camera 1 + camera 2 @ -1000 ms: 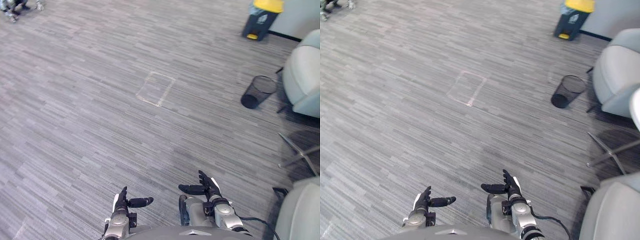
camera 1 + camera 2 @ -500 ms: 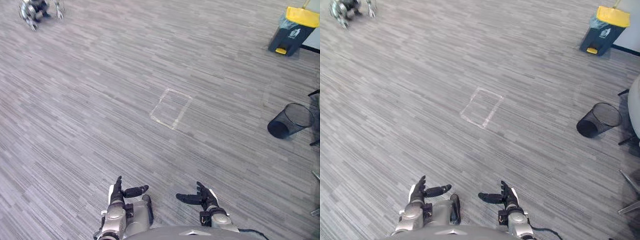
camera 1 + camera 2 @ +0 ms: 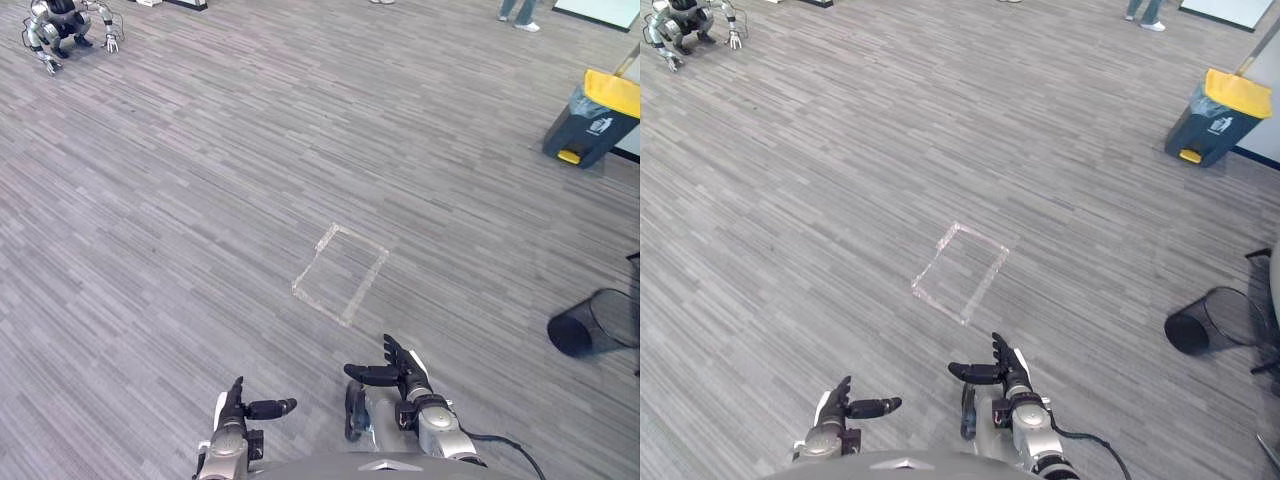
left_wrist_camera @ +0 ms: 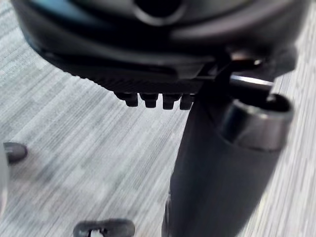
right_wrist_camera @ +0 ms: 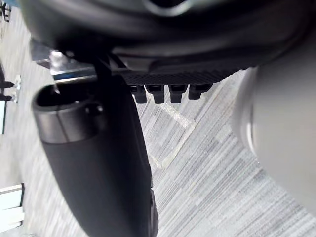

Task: Organize the slippers on the shoe rack

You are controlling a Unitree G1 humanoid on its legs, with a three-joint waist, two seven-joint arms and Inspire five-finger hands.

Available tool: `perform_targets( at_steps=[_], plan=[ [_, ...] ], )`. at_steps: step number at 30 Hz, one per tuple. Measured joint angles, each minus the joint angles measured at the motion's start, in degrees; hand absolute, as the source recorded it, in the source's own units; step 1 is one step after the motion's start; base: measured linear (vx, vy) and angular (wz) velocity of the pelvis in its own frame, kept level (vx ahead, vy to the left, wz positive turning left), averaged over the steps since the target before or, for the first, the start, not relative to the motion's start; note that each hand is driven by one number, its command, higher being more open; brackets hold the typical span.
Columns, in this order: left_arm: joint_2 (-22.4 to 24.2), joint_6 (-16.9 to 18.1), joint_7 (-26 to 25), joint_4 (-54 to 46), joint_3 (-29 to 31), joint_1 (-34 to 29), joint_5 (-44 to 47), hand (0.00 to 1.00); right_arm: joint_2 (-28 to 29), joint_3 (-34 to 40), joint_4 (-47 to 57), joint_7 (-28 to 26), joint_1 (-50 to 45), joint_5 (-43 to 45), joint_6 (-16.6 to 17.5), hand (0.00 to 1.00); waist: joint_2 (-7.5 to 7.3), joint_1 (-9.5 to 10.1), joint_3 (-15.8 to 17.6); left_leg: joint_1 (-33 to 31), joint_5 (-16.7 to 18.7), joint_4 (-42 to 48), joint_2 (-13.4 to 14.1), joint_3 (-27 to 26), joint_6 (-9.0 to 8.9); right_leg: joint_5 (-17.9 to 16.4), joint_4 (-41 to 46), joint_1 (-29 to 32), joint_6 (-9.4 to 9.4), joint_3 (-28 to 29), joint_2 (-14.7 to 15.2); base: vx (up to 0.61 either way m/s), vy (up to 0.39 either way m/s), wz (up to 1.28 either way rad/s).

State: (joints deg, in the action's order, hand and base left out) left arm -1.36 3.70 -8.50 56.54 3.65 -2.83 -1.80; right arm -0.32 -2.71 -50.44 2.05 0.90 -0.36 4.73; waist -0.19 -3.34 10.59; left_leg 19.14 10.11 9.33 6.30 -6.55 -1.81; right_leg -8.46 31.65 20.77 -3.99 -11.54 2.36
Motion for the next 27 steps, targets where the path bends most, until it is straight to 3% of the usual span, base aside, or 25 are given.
perform_targets(
  at_steps=[1, 2, 3, 4, 5, 6, 7, 8, 10, 11, 12, 13, 14, 15, 16, 17, 19, 20, 21, 22, 23, 24, 26, 27],
  plan=[
    [0.88, -0.02, 0.13, -0.21, 0.03, 0.00, -0.02, 1.00, -0.04, 0.59, 0.16, 0.06, -0.29, 0.02, -0.50, 1.00, 0.08, -0.33, 0.06, -0.03, -2.87, 1.88, -0.15, 0.69, -2.30, -1.53, 0.44, -1.11, -0.83, -1.17, 0.18, 0.56, -0.247, -0.19],
    [1.55, -0.01, 0.15, -0.25, 0.07, -0.13, -0.01, 1.00, -0.10, 0.61, 0.51, 0.08, -0.65, 0.00, -0.82, 1.00, 0.12, -0.62, 0.09, -0.72, -4.83, 5.55, -0.19, 1.50, -3.21, -2.61, -0.28, -3.18, -0.99, -2.27, 0.10, 0.41, -0.186, -0.12],
    [2.31, -0.08, 0.30, -0.63, 0.69, 0.03, -0.02, 1.00, -0.03, 0.44, 1.54, 0.05, -2.07, 0.01, -1.45, 1.00, 0.25, -0.80, 0.14, -4.21, -8.64, 16.57, 0.39, 3.31, -7.26, -4.15, -3.63, -7.73, -0.56, -2.56, -0.45, 0.49, -0.175, -0.23],
    [3.92, -0.01, 0.25, -1.67, 2.73, -0.14, -0.01, 1.00, -0.13, 0.33, 3.36, 0.06, -3.04, 0.07, -1.71, 1.00, 1.37, -0.43, 0.27, -10.65, -11.91, 31.95, 2.11, 5.04, -11.91, -4.49, -7.68, -12.47, -0.85, -2.07, -2.02, 0.48, -0.132, -0.26],
    [4.44, 0.02, 0.29, -2.41, 3.42, -0.31, -0.01, 1.00, -0.03, 0.33, 3.86, 0.12, -3.47, 0.09, -1.69, 1.00, 1.74, -0.35, 0.25, -13.68, -10.82, 39.28, 2.98, 4.98, -13.05, -4.73, -8.98, -14.28, -1.05, -1.76, -2.92, 0.48, -0.062, -0.44],
    [4.53, 0.07, 0.35, -3.90, 4.56, -0.47, 0.01, 1.00, 0.67, -0.16, 3.93, 0.27, -3.84, 0.26, -1.83, 1.00, 1.86, -0.01, 0.32, -19.54, -8.12, 51.20, 5.52, 3.02, -12.46, -5.49, -11.64, -18.64, -1.88, -0.33, -4.64, 0.47, -0.039, -0.67],
    [4.29, 0.04, 0.20, -5.49, 5.74, -0.76, 0.05, 1.00, 1.44, -1.05, 3.86, 0.35, -4.20, 0.38, -2.00, 1.00, 1.22, 1.02, 0.15, -23.54, -5.48, 55.94, 7.13, -0.30, -10.76, -5.93, -13.97, -22.27, -2.12, 2.07, -5.39, 0.57, -0.026, -1.15],
    [3.82, 0.24, 0.13, -6.88, 6.64, -1.04, 0.09, 1.00, 2.51, -1.30, 3.55, 0.37, -4.29, 0.42, -2.04, 1.00, 0.29, 2.07, -0.26, -27.00, -2.88, 55.56, 8.13, -4.23, -7.22, -6.10, -16.66, -25.37, -2.29, 5.44, -5.45, 0.48, -0.002, -1.29],
    [3.41, 0.96, 0.01, -7.52, 7.29, -1.13, 0.12, 1.00, 3.03, -1.39, 3.28, 0.41, -4.04, 0.42, -2.01, 1.00, -0.05, 3.10, -0.54, -31.64, 1.02, 51.01, 8.16, -6.16, -4.67, -5.53, -19.35, -28.85, -1.37, 9.70, -4.95, 0.53, 0.076, -1.39],
    [3.36, 1.23, -0.10, -7.82, 8.27, -1.06, 0.17, 1.00, 3.07, -1.21, 2.03, 0.45, -3.13, 0.42, -2.03, 1.00, -0.12, 3.34, -0.35, -34.94, 3.61, 42.13, 6.39, -4.97, -3.30, -5.55, -21.03, -31.33, -1.05, 13.58, -3.52, 0.54, 0.149, -1.45],
    [3.09, 1.38, -0.18, -7.81, 8.41, -0.89, 0.16, 1.00, 3.00, -1.01, 1.01, 0.48, -2.58, 0.41, -2.05, 1.00, -0.49, 3.46, -0.16, -36.00, 3.71, 34.90, 4.29, -2.86, -3.23, -5.96, -21.20, -32.34, -0.07, 15.10, -2.09, 0.52, 0.231, -1.59],
    [2.75, 1.71, -0.38, -7.37, 8.12, -0.68, 0.19, 1.00, 2.50, -0.70, 0.08, 0.68, -2.33, 0.41, -2.01, 1.00, -0.64, 3.50, -0.07, -36.11, 1.52, 21.24, 0.82, 2.30, -3.46, -7.09, -20.89, -33.44, 1.92, 16.92, -0.17, 0.51, 0.298, -1.33],
    [2.76, 2.03, -0.70, -6.35, 7.20, -0.72, 0.38, 1.00, 1.47, -0.67, -0.37, 0.74, -2.85, 0.40, -1.97, 1.00, 0.75, 3.53, -0.57, -35.44, -9.10, 11.42, -0.33, 7.77, -4.51, -8.35, -20.67, -34.46, 4.04, 18.21, 0.08, 0.63, 0.374, -1.05],
    [1.11, 1.94, -0.88, -4.55, 6.07, 0.34, 0.69, 1.00, 1.59, -0.63, -1.84, 0.97, -2.82, 0.41, -2.11, 1.00, -1.25, 2.91, -0.72, -34.37, -7.53, 12.47, -2.01, 6.79, -3.18, -8.76, -20.30, -35.33, 5.00, 18.44, 2.49, 0.53, 0.297, -0.54],
    [0.48, 1.92, -1.04, -3.68, 5.67, 0.80, 0.78, 1.00, 1.64, -0.66, -2.31, 0.98, -3.18, 0.37, -2.24, 1.00, -1.83, 2.63, -1.03, -33.77, -6.94, 11.89, -2.52, 6.70, -2.46, -7.79, -19.49, -34.73, 5.95, 18.43, 3.07, 0.53, 0.270, -0.13],
    [-0.30, 1.93, -1.26, -3.14, 4.71, 1.41, 0.82, 1.00, 1.63, -0.50, -2.34, 0.93, -3.27, 0.35, -2.36, 1.00, -2.15, 2.65, -1.21, -34.11, -4.72, 13.96, -2.78, 6.24, -1.47, -5.01, -17.04, -33.56, 6.64, 18.93, 3.43, 0.51, 0.264, -0.15],
    [-0.83, 1.01, -0.88, -1.80, 3.55, 1.21, 0.93, 1.00, 1.50, 0.86, -2.75, 0.92, -3.16, 0.34, -2.29, 1.00, -2.24, 2.65, -1.27, -31.66, -0.50, 16.31, -3.52, 4.45, 0.29, -2.92, -9.71, -32.42, 7.12, 20.54, 3.98, 0.53, 0.305, -0.29],
    [-1.14, 0.68, -0.93, -1.40, 3.34, 1.04, 0.95, 1.00, 1.49, 1.50, -3.25, 0.76, -2.81, 0.34, -2.29, 1.00, -2.53, 2.71, -1.14, -28.13, 1.20, 14.94, -4.11, 2.50, 1.04, -0.98, -0.76, -29.30, 8.68, 21.32, 4.79, 0.52, 0.316, -0.65],
    [-1.53, 0.61, -1.06, -1.16, 2.95, 0.07, 0.95, 1.00, 1.31, 1.41, -3.80, 0.67, -2.27, 0.30, -2.20, 1.00, -1.76, 2.83, -0.64, -23.55, 2.42, 12.44, -4.19, 0.01, 1.97, 2.78, 10.45, -24.81, 11.53, 20.83, 5.81, 0.47, 0.283, -0.75],
    [-1.74, 0.61, -1.15, -1.15, 2.71, -0.35, 0.94, 1.00, 1.32, 1.35, -3.94, 0.65, -1.97, 0.28, -2.18, 1.00, -1.65, 2.84, -0.57, -22.06, 2.72, 11.71, -4.15, -0.93, 2.24, 2.18, 13.65, -23.24, 11.48, 20.33, 6.29, 0.44, 0.255, -0.85],
    [-2.11, 0.46, -1.32, -1.01, 2.00, -1.03, 0.97, 1.00, 1.26, 0.83, -4.07, 0.55, -1.46, 0.24, -2.12, 1.00, -1.36, 2.78, -0.55, -19.26, 2.98, 9.92, -4.12, -2.43, 2.54, -0.55, 19.63, -19.54, 9.68, 17.13, 7.41, 0.34, 0.123, -0.72],
    [-2.37, 0.30, -1.40, -0.75, 1.09, -1.42, 1.07, 1.00, 0.95, -0.29, -3.88, 0.37, -0.99, 0.05, -1.95, 1.00, -0.33, 2.55, -0.53, -16.06, 2.98, 7.07, -3.61, -3.42, 2.55, -3.84, 22.88, -15.49, 6.29, 11.70, 8.11, 0.28, 0.052, -0.65],
    [-2.48, -0.02, -1.40, 0.27, -0.12, -1.31, 1.21, 1.00, 0.68, -1.00, -3.91, 0.22, -0.26, -0.40, -1.71, 1.00, 0.99, 2.24, -0.20, -12.41, 2.97, 3.71, -1.73, -4.41, 2.54, -7.77, 19.87, -11.26, 4.37, 4.50, 6.67, 0.32, -0.002, -0.33],
    [-2.49, -0.02, -1.25, 0.31, -0.21, -1.30, 1.22, 1.00, 0.70, -1.01, -3.96, 0.12, 0.05, -0.70, -1.70, 1.00, 1.30, 2.24, -0.02, -11.43, 2.97, 2.96, -1.09, -4.75, 2.54, -8.52, 17.22, -9.80, 4.56, 2.27, 6.17, 0.43, -0.080, -0.23]
  ],
)
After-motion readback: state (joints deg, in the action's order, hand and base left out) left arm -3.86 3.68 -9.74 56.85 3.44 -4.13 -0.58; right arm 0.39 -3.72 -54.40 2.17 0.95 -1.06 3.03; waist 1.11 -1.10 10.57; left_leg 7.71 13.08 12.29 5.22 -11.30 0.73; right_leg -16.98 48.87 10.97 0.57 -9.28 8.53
